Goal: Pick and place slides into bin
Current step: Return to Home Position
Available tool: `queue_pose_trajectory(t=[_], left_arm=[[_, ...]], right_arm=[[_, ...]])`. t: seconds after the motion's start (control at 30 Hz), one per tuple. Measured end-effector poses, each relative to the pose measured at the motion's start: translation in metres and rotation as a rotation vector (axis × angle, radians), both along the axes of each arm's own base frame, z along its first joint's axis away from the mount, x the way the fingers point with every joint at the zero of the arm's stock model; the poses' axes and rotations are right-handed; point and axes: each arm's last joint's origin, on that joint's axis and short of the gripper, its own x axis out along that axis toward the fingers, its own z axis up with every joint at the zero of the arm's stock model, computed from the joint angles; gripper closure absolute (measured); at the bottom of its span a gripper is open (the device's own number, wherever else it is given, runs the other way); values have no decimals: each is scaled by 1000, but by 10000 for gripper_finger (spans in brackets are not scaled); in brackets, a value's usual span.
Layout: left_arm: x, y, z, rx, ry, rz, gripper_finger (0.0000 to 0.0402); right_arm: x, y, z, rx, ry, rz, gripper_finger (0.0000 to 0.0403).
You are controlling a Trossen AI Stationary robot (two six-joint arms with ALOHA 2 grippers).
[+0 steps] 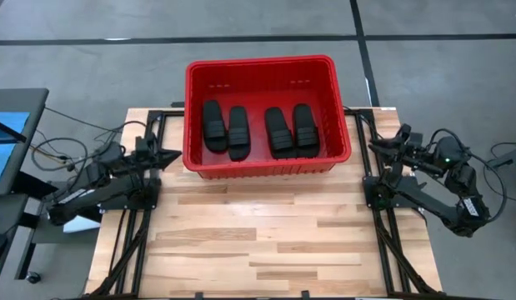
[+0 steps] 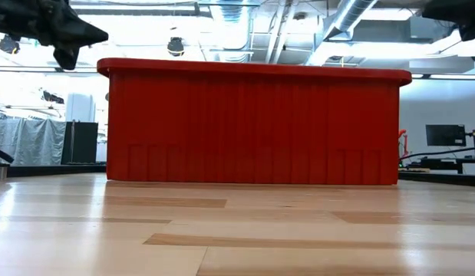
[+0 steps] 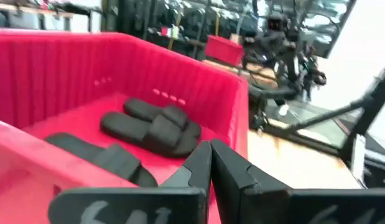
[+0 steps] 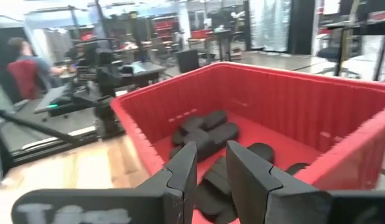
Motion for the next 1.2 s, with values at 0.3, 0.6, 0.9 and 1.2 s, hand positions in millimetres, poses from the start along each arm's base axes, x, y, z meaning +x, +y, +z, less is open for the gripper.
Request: queue_pose_trajectory(t=[0.3,0.6,0.9,1.2], left_arm=[[2,-4,5,-31,-76,-89,401],[2,-1,-5,-91,4,50,401],[8,-1,-19,-239,17,-20,402],[32,-9,-53,-296,-69,-255,402]], right_arm=[[1,3,8,-126,-37,129,326],[1,9,10,-135,-69,382,326],[2,15,-7,45,24,682,326],[6,13,-12,113,38,625,326]])
